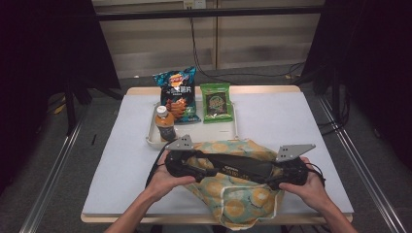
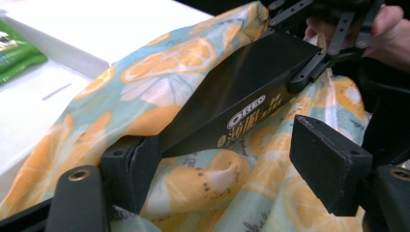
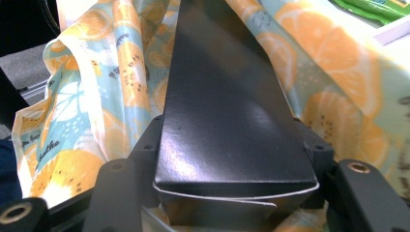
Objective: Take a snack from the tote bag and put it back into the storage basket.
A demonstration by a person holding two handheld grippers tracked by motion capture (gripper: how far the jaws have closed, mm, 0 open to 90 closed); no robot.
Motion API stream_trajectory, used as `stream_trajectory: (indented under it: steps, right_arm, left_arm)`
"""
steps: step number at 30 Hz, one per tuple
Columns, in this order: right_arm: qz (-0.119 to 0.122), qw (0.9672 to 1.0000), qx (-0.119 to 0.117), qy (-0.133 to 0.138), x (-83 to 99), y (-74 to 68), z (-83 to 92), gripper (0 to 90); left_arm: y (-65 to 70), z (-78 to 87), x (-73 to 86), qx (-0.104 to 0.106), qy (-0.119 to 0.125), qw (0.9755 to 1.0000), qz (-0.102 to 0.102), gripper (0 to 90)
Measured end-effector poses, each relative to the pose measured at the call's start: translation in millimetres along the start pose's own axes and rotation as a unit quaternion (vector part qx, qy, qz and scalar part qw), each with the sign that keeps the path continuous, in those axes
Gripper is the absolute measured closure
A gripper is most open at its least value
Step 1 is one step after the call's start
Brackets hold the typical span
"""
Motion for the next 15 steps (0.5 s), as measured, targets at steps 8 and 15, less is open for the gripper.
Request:
stream_trajectory:
  steps: [8, 15]
  right_arm:
    - [-0.008, 0.9999, 0.007, 0.006, -4.2, 2.3, 1.2, 42.8]
    - [-0.019, 0.9996, 0.013, 0.014, -11.7, 5.3, 3.2, 42.7]
  left_arm:
    - [15.3, 0.0, 3.4, 0.017, -0.003, 0.9998, -0.009, 27.1]
    - [25.6, -15.7, 6.6, 0.037, -0.025, 0.9987, -0.024, 29.9]
Point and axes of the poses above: each handheld gripper's, and its own axes: z roughly backward along the jaws, x roughly out of its underside, y roughly to its right, the point moved 1 cm from there along -z, roughly forward along the jaws, and after that the axes turned 13 degrees about -x, right-handed, at the moved point
